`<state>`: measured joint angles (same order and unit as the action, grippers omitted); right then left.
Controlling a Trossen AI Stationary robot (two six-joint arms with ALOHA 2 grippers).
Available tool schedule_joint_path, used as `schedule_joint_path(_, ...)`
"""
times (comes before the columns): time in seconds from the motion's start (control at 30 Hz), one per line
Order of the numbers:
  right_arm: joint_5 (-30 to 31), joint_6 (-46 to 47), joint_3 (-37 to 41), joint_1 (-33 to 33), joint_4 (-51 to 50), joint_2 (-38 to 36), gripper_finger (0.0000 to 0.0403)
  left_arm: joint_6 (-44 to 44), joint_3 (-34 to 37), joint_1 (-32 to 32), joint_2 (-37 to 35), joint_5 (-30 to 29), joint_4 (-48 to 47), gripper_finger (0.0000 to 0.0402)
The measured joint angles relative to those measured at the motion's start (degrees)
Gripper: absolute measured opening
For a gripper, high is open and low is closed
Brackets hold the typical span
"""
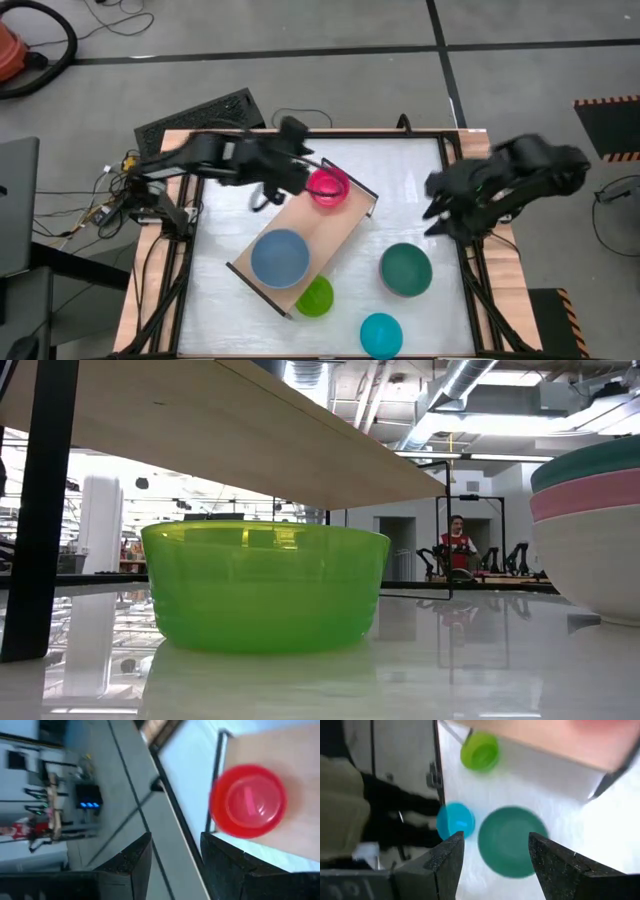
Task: Place and stack bowls onto a shelf
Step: Stack the light blue bowl onto the pink bowl on the shelf
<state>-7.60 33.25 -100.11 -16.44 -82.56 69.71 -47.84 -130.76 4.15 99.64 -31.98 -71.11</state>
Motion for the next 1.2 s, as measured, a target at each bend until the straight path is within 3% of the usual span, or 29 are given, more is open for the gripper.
schedule_joint_path(0.17,-0.1,4.7,5.0,-7.5,9.3,5.4,0.0246,8.9,0.1,2.0,-6.4,0.7,0.3,0.0154)
schedule_joint_path(0.33,-0.1,11.2,6.6,-17.3,22.9,12.5,0.0246,16.2,0.1,2.4,-11.4,8.9,2.1,0.0153)
schedule_joint_path(0.57,0.7,31.0,6.7,-26.9,24.9,24.9,0.0246,17.6,0.1,2.4,-14.5,12.7,2.9,0.0153)
schedule_joint_path(0.83,-1.4,61.0,6.7,-31.4,25.4,36.5,0.0246,17.8,0.1,2.4,-14.5,13.3,2.5,0.0153)
schedule_joint_path(1.03,1.2,70.7,6.7,-32.0,26.2,40.4,0.0246,17.3,0.2,2.4,-14.2,13.8,2.4,0.0153)
schedule_joint_path(1.2,-0.8,76.1,6.7,-32.0,23.2,43.2,0.0246,17.6,0.2,2.4,-14.3,13.8,2.4,0.0153)
